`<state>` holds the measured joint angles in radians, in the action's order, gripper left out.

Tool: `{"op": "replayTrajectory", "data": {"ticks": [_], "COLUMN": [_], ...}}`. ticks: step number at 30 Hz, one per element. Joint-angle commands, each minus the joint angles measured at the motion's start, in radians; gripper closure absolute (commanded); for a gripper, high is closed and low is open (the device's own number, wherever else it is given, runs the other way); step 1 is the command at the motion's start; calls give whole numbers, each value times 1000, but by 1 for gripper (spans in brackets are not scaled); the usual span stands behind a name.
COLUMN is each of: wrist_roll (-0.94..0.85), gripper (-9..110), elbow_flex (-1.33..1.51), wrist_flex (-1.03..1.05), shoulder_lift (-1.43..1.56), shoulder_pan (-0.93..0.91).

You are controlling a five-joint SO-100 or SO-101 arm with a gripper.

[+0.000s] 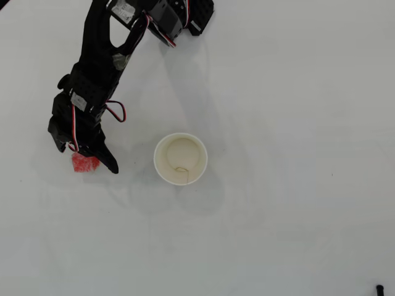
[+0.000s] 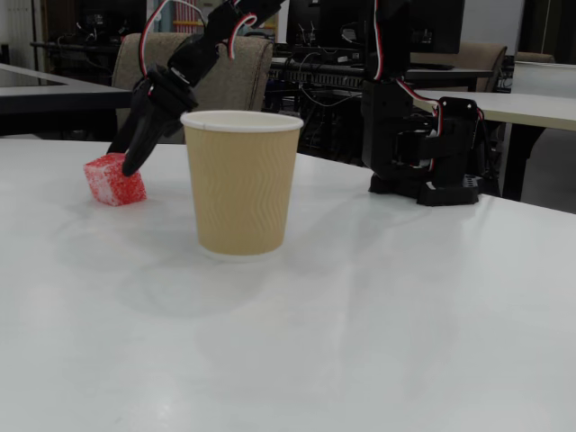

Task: Grasp a red cube and put it in the cup.

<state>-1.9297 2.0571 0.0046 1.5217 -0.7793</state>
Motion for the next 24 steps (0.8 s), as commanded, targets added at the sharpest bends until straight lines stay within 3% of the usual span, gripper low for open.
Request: {"op": "replayTrajectory", "data": {"ticks": [1,24], "wrist_roll": [-11,-6], "gripper": [49,49], "elbow_flex": [-84,-124], "wrist_flex": [-32,29], "shoulder_lift": [2,-72], "shoulder_pan": [-21,-12]}}
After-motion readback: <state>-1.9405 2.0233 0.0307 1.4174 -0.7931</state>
